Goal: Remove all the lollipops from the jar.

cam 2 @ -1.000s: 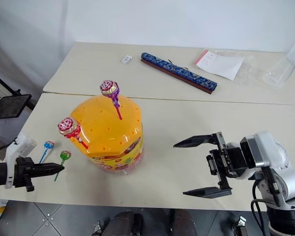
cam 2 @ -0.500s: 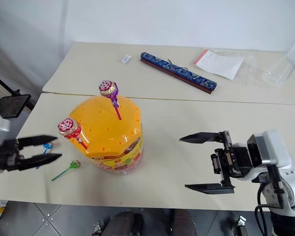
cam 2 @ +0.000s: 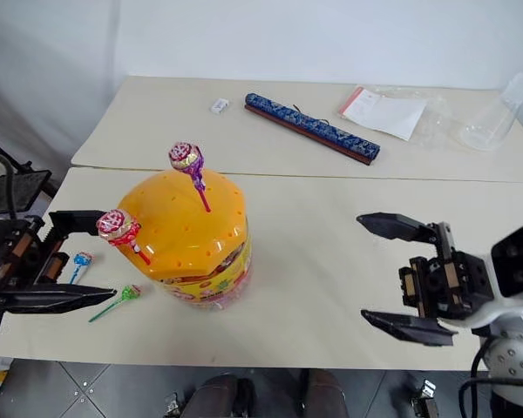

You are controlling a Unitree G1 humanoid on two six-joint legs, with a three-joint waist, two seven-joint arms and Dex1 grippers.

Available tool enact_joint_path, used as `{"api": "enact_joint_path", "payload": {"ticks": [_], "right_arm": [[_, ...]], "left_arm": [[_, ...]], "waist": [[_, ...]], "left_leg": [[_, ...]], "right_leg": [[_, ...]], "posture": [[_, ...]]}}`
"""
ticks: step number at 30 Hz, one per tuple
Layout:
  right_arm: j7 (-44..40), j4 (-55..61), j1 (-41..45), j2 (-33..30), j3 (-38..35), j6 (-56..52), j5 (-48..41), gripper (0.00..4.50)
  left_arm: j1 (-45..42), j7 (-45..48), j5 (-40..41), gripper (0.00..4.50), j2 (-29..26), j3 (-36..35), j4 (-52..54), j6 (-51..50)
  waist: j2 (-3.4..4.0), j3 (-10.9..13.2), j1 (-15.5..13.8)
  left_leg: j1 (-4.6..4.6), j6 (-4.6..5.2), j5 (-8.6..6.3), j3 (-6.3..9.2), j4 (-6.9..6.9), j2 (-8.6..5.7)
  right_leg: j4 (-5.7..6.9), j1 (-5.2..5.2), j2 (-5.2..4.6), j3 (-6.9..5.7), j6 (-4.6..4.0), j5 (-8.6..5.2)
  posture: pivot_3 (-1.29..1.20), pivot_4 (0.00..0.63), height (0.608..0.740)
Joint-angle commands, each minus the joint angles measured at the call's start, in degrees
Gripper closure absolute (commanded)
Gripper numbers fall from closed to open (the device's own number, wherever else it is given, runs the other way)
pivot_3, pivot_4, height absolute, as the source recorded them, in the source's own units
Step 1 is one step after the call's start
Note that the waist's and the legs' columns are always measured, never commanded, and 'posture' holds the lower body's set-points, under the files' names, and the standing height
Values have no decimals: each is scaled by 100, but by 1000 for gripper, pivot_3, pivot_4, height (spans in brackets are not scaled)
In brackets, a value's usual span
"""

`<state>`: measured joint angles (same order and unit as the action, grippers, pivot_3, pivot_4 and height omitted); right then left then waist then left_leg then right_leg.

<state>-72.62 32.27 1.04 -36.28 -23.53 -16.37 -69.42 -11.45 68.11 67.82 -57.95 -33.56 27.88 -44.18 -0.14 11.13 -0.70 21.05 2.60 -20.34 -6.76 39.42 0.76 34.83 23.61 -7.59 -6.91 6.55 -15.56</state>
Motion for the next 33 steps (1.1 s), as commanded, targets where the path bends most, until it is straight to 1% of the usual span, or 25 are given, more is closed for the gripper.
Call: {"api": "enact_joint_path", "payload": {"ticks": [1,4,5,6,8,12,15,17,19,20,24,29,30,31,32,33], "right_arm": [[12,235,-259,167,-256,238,87,0],[-97,226,-485,249,-291,405,336,0],[4,408,-611,321,-287,445,354,0],[143,614,-725,409,-281,501,368,0],[306,850,-842,489,-248,563,394,0],[468,916,-758,489,-122,606,503,0],[567,936,-724,471,-75,615,530,0],[595,928,-698,462,-55,617,537,0],[653,892,-595,464,-18,620,525,0],[673,878,-559,463,-4,622,518,0],[727,840,-357,468,123,588,466,0],[738,763,95,358,389,414,369,0],[618,698,241,292,502,381,441,0],[453,611,405,205,636,347,548,0],[293,515,557,111,763,308,643,0],[185,445,658,50,849,284,707,0]], "left_arm": [[-158,-89,-55,572,236,367,-18,210],[-244,-228,-176,572,434,731,75,284],[-211,-136,-378,572,435,810,61,413],[-193,-124,-350,745,378,868,-58,297],[-225,-109,-157,1193,317,910,-295,102],[-344,-67,-483,2331,395,1039,-368,456],[-445,-95,-469,3223,453,1133,-393,517],[-485,-123,-427,3834,486,1147,-429,515],[-579,-209,-153,4436,557,1069,-523,391],[-620,-252,-56,4477,589,1037,-555,346],[-1054,-922,1123,4477,782,645,-916,-31],[-1436,-1845,1603,4477,804,300,-1399,-204],[-1412,-2014,1404,4477,700,213,-1555,-208],[-1263,-2153,1027,4477,451,148,-1732,-268],[-954,-2223,486,4477,70,149,-1879,-371],[-732,-2255,119,4477,-198,161,-1971,-442]], "waist": [[1,0,-6],[-1,-1,-57],[-3,-3,-67],[-4,-5,-76],[7,-13,-86],[14,-19,-70],[15,-20,-76],[15,-20,-75],[15,-19,-71],[15,-19,-68],[14,-19,-64],[14,-19,-47],[14,-19,-43],[14,-19,-35],[14,-19,-4],[13,-18,50]], "left_leg": [[-1,1,1,-4,2,-1],[-2,2,0,-7,4,-3],[-1,2,0,-7,7,-3],[-1,2,-1,-5,10,-2],[-2,2,-1,-2,11,-3],[-10,2,-1,-11,16,-4],[-10,2,-1,-10,18,-4],[-9,2,-1,-9,17,-4],[-7,3,-2,-8,17,-3],[-6,3,-2,-8,17,-2],[-3,4,-2,-7,20,0],[-2,5,-2,1,24,2],[-1,5,-2,0,24,2],[-2,5,-3,1,24,4],[-2,5,-3,0,23,4],[0,6,-3,-4,23,4]], "right_leg": [[-1,0,0,2,0,0],[-1,0,-1,13,1,0],[0,-1,-1,19,1,1],[1,-2,-1,24,1,1],[4,-2,-1,27,1,1],[3,-8,1,35,1,0],[5,-8,-2,51,0,0],[4,-6,-1,55,0,0],[5,-5,0,54,0,0],[5,-3,1,54,0,1],[7,-2,1,55,0,0],[13,-2,1,51,1,1],[13,0,2,49,1,1],[16,0,4,48,1,1],[14,0,6,46,1,1],[15,4,8,45,1,1]], "posture": [[0,150,740],[0,150,740],[0,150,740],[0,150,740],[0,150,740],[0,150,740],[0,150,740],[0,150,740],[0,150,740],[0,150,740],[0,150,740],[0,150,740],[0,150,740],[0,150,740],[0,150,740],[0,150,740]]}}
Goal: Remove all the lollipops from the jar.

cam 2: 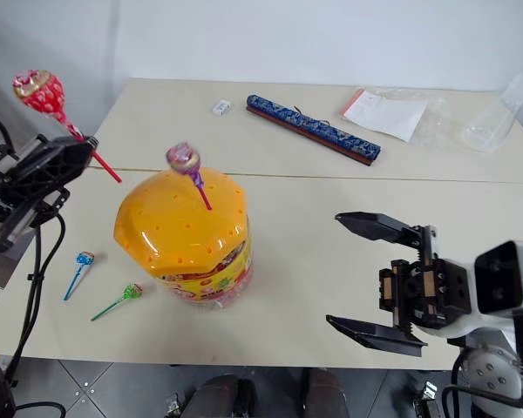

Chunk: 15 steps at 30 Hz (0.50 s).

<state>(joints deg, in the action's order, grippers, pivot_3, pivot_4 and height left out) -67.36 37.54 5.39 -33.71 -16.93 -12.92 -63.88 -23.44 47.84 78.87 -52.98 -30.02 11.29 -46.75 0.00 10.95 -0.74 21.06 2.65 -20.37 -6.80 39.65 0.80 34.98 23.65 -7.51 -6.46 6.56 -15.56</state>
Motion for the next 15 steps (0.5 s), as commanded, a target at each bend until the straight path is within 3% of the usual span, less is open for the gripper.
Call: {"api": "enact_joint_path", "payload": {"ticks": [1,3,6,12,15], "right_arm": [[-430,-151,299,-261,257,-77,210,0],[-533,-286,404,-294,347,-47,355,0],[-871,-579,470,-439,555,-30,736,0],[-701,-942,423,-952,761,-311,1559,0],[-666,-1043,366,-1266,802,-393,1937,0]], "left_arm": [[842,-139,-1288,4477,-982,-213,-353,-315],[1936,390,-2012,4477,-1509,-289,-159,-381],[3149,476,-2642,4477,-1422,-532,244,-279],[3919,147,-3617,4477,-1096,-239,508,-99],[4043,230,-3765,3803,-923,-238,540,-42]], "waist": [[1,1,85],[-1,0,122],[2,2,103],[-8,0,-7],[-9,-1,2]], "left_leg": [[-1,0,0,-6,-4,0],[-2,1,-1,-13,-21,0],[6,1,-3,-27,-44,-4],[20,-3,-7,-22,-43,-5],[17,-4,-7,-30,-43,-3]], "right_leg": [[0,4,6,-8,0,0],[-3,13,8,-32,0,-1],[-4,37,2,-32,0,-1],[-20,41,-12,-33,-2,-2],[-23,41,-25,-15,-3,-1]], "posture": [[0,150,740],[0,150,740],[0,150,740],[0,150,740],[0,150,740]]}}
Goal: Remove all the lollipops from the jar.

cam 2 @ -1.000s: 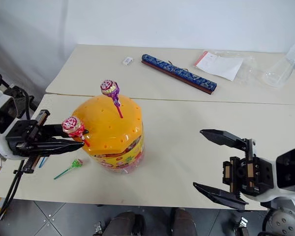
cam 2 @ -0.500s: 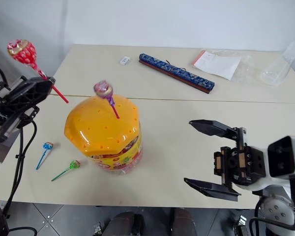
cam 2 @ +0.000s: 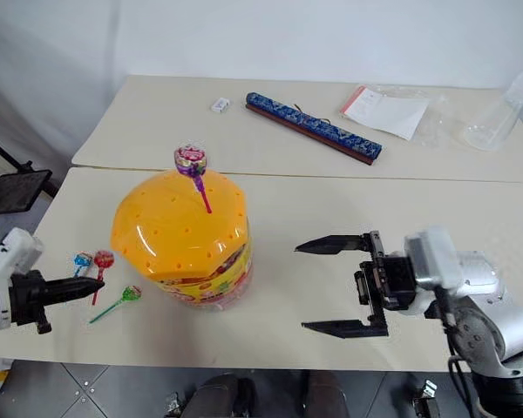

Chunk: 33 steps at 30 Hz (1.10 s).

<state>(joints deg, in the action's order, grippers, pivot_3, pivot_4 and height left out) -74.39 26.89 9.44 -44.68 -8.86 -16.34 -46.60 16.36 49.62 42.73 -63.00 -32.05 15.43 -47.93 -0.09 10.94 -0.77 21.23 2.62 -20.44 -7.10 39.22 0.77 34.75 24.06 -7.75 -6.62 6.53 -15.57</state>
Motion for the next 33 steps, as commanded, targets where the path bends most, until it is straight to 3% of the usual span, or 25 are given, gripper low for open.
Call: {"api": "enact_joint_path", "payload": {"ticks": [1,7,12,16,22,29,33], "right_arm": [[39,-4,-7,-161,-25,-67,162,0],[395,-5,246,-26,-152,-329,-92,0],[1267,93,988,434,-204,-963,-1069,0],[1653,-113,1902,756,200,-1370,-1228,0],[1970,-498,2994,1309,989,-2010,-1067,0],[1970,-985,4026,1672,1550,-2595,-758,0],[1700,-1187,4321,1936,1754,-2622,-638,0]], "left_arm": [[36,55,-155,3460,120,-102,116,47],[-81,480,-136,1631,229,-339,29,289],[-997,871,570,148,791,-1059,-456,790],[-1944,1216,1691,57,1092,-1582,-963,647],[-2232,1060,3259,57,1488,-1804,-549,9],[-2081,1393,3441,57,2137,-1727,-2,514],[-1782,1816,3016,57,1923,-1700,-327,687]], "waist": [[-1,0,9],[-1,0,78],[-1,0,102],[-1,-1,107],[-3,-2,151],[-10,-5,233],[-13,-8,244]], "left_leg": [[0,-2,0,1,0,5],[-4,-15,-1,6,0,14],[-2,-15,0,0,2,13],[8,-13,2,0,3,12],[5,-9,2,-8,9,6],[12,-7,3,-4,39,8],[16,-6,2,-1,41,8]], "right_leg": [[0,0,-11,7,-1,-1],[22,7,-24,12,-16,-9],[28,14,-27,11,-16,-8],[44,29,-25,-1,-16,-8],[77,38,4,-21,-15,-8],[90,36,10,-19,-15,-8],[89,37,15,-19,-15,-8]], "posture": [[0,150,740],[0,150,740],[0,150,740],[0,150,740],[0,150,740],[0,150,740],[0,150,740]]}}
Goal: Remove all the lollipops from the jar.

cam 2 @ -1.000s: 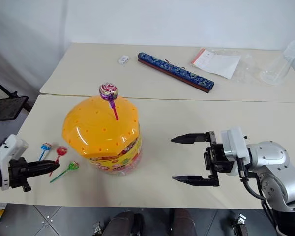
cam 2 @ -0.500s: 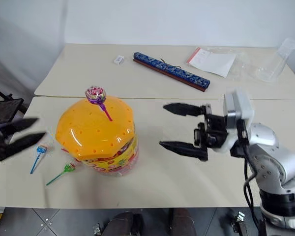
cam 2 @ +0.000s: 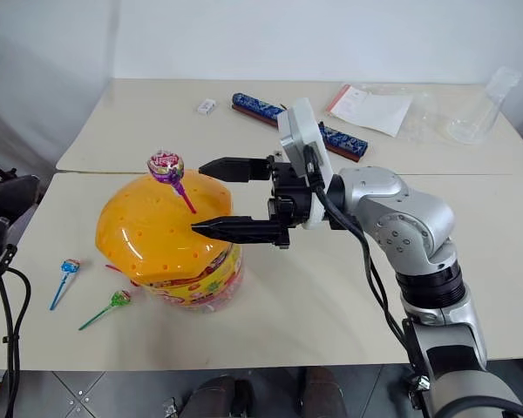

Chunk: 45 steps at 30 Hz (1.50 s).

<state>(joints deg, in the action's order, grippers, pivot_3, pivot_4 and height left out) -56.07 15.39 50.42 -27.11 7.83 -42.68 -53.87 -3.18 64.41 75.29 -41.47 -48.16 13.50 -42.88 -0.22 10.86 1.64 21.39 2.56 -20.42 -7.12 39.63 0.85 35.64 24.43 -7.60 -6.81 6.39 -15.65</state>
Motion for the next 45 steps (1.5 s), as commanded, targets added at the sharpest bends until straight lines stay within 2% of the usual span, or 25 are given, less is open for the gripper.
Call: {"api": "enact_joint_path", "payload": {"ticks": [1,4,9,15,16,20,23,27,29,32,34,36,41,45], "right_arm": [[-130,-84,263,233,105,3,129,0],[-142,-235,361,424,161,56,308,622],[-219,-256,303,570,153,96,448,2236],[-323,-382,193,765,-70,196,357,4322],[-417,-425,177,860,-184,263,233,4483],[-714,-533,185,1059,-778,216,-483,4483],[-448,-654,282,733,-1320,0,-746,4483],[-126,-1039,38,-685,-1777,-506,-272,4483],[-369,-1268,-602,-1883,-1581,-537,531,4483],[-486,-1658,-1610,-3063,-1212,96,1774,4483],[-560,-2007,-2400,-3642,-928,983,2737,4483],[-682,-2434,-2942,-3760,-1003,1604,3075,4483],[-822,-3201,-3581,-3641,-1201,2754,3484,4483],[-760,-3556,-3795,-3482,-1402,2820,3501,4483]], "left_arm": [[220,435,-313,57,-297,-83,-222,214],[365,809,-619,0,-481,-59,-532,384],[351,1103,-670,0,-576,-2,-729,446],[-271,577,-6,0,-242,-111,-610,474],[-278,566,10,0,-253,-88,-589,437],[-293,534,-6,0,-330,18,-587,365],[-294,541,-163,0,-396,121,-638,370],[-133,659,-673,0,-505,339,-620,562],[37,949,-1091,0,-576,541,-523,820],[143,1134,-1249,0,-622,686,-398,913],[89,1157,-1326,0,-609,750,-386,996],[8,1144,-1371,0,-620,788,-434,1032],[-8,1191,-1475,0,-625,848,-484,1089],[-47,1215,-1554,0,-566,897,-457,1210]], "waist": [[0,0,6],[0,0,12],[0,0,3],[-1,-1,9],[-1,-1,11],[-1,0,20],[-1,0,17],[-2,-1,-38],[-7,-4,-74],[-9,-5,-108],[-8,-5,-107],[-7,-4,-102],[-3,-2,31],[-3,-2,10]], "left_leg": [[0,0,0,-1,0,0],[1,0,0,-4,0,2],[5,0,-3,-1,-1,2],[5,-1,-5,1,0,3],[5,-1,-5,1,1,3],[5,-1,-6,2,-4,2],[6,1,-7,4,-3,1],[10,6,-9,11,6,-6],[13,12,-13,10,7,-11],[13,15,-30,3,1,-8],[15,16,-31,-14,-4,-3],[14,15,-31,-34,-5,3],[-21,14,-17,-101,0,19],[-33,13,-17,-111,3,21]], "right_leg": [[0,0,3,-1,0,0],[0,3,6,-2,0,0],[-1,6,5,-3,0,0],[0,5,3,-1,0,0],[0,5,3,-1,0,0],[1,7,6,-4,0,0],[0,6,6,-6,0,0],[0,1,-2,-6,1,0],[-8,1,-7,-3,1,1],[-20,1,-3,-6,1,1],[-31,7,-2,-7,3,0],[-42,9,3,-8,6,-1],[-42,4,7,21,6,-2],[-31,5,5,41,5,-1]], "posture": [[0,150,740],[0,150,740],[0,150,740],[0,150,740],[0,150,740],[0,150,740],[0,150,740],[0,150,740],[0,150,740],[0,150,740],[0,150,740],[0,150,740],[0,150,740],[0,150,740]]}}
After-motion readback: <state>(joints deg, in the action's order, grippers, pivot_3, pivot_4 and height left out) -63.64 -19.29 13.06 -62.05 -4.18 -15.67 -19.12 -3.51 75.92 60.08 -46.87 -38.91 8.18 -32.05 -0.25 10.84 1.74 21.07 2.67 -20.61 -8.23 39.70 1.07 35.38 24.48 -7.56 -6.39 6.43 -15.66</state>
